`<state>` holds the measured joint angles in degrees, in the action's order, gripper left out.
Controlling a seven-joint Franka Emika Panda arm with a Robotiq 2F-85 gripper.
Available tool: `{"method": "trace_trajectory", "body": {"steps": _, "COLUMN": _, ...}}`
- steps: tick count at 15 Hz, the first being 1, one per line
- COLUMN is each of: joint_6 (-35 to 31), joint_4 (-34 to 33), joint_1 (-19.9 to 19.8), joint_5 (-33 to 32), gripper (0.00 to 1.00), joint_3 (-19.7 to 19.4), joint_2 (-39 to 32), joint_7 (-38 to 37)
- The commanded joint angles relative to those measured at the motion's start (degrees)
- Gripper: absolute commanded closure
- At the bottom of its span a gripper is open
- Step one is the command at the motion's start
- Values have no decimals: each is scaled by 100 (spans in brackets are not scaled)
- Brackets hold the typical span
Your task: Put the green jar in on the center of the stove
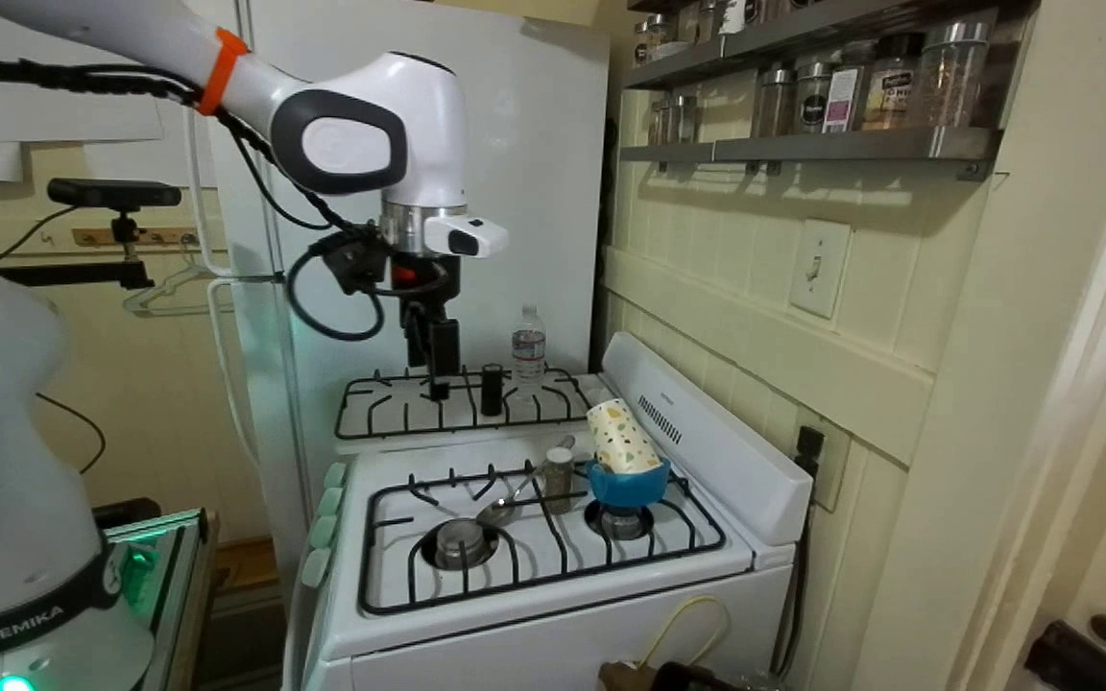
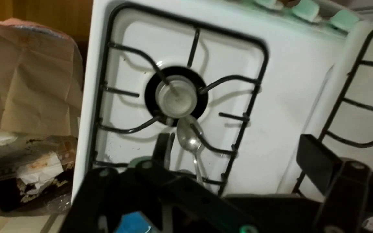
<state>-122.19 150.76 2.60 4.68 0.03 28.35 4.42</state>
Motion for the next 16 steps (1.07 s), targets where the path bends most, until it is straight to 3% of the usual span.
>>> {"method": "trace_trajectory", "body": {"steps": 1, "joint_6": -578, "joint_4": -1052, "joint_1": -196, "joint_5": -646, "gripper": 0, "joint_3": 35, "joint_2": -1468, "joint_7": 136}}
{"method": "trace_trajectory", "body": {"steps": 3, "joint_6": -903, "joint_4": -1584, "joint_1": -243, "joint_5": -840, "gripper": 0, "joint_3": 7, "joint_2": -2121, "joint_7": 100}}
{"method": "trace_trajectory", "body": {"steps": 5, "joint_6": -827, "joint_4": -2020, "joint_1": -114, "joint_5": -355, "gripper": 0, "joint_3": -115, "joint_2": -2556, "joint_7": 692}}
{"method": "trace_trajectory", "body": {"steps": 6, "joint_6": -859, "joint_4": -1523, "joint_1": -195, "joint_5": -578, "gripper": 0, "joint_3": -31, "joint_2": -2022, "joint_7": 291}}
{"method": "trace_trajectory", "body": {"steps": 11, "joint_6": -857, "joint_4": -2027, "joint_1": -197, "joint_5": -483, "gripper": 0, "joint_3": -37, "joint_2": -2591, "joint_7": 574}}
{"method": "trace_trajectory", "body": {"steps": 16, "joint_6": -2353, "joint_4": -1589, "joint_1": -47, "joint_5": 643, "gripper": 0, "joint_3": 151, "joint_2": -2853, "joint_7": 101}}
